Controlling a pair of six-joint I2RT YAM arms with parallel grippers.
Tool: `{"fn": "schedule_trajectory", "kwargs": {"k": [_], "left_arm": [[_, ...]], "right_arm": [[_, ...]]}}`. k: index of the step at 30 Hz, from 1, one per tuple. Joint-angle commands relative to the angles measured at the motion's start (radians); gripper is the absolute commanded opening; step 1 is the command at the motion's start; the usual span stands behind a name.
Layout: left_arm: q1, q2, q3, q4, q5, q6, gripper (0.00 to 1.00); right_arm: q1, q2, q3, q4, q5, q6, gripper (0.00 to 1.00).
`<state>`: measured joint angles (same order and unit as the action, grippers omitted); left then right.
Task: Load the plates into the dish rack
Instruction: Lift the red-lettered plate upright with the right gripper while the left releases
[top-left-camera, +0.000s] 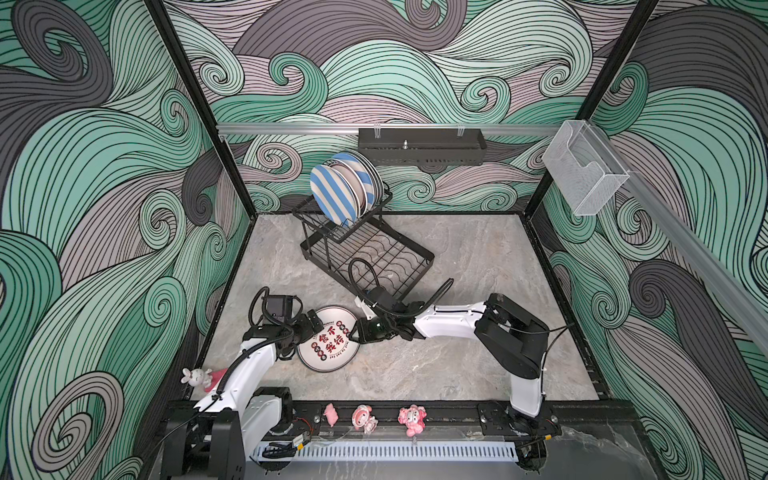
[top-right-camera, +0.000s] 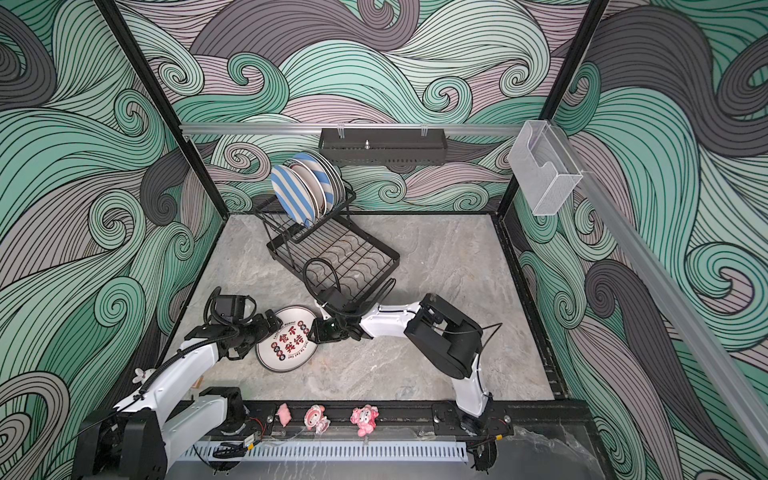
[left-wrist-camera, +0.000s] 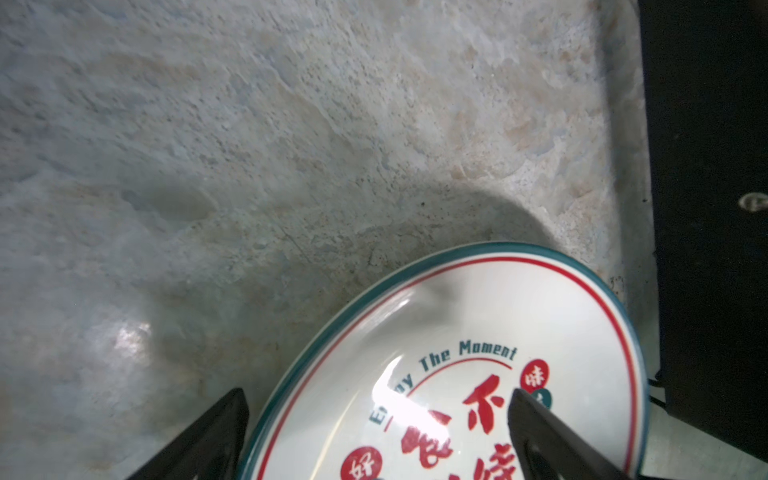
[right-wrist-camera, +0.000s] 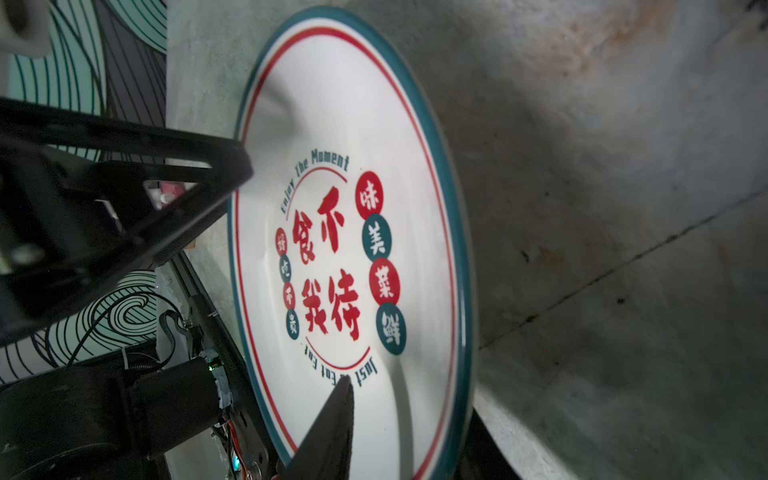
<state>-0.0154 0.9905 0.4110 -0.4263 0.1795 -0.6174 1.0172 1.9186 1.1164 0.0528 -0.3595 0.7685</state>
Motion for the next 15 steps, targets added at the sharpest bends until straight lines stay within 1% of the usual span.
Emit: {"fn": "schedule_trajectory", "kwargs": {"k": [1,3,8,15], "left_arm": [[-0.003,-0.015,0.005,0.001,0.041,-0.010,0.99],[-0.003,-0.016,0.008,0.003,0.046,-0.011,0.99],[-0.004,-0.037,0.021,0.000,0.067,-0.020,0.99],[-0.003,-0.104,0.061,-0.049,0.070,-0.015,0.99]], "right_arm": [[0.013,-0.075,-0.003,0.089,-0.024,0.000,0.32],[0.013,-0.085,-0.004,0.089,-0.020,-0.001,0.30],[0.014,-0.093,-0.002,0.087,-0.015,-0.008,0.23],[0.017,-0.125,0.017,-0.014,0.049,-0.073,0.16]]}}
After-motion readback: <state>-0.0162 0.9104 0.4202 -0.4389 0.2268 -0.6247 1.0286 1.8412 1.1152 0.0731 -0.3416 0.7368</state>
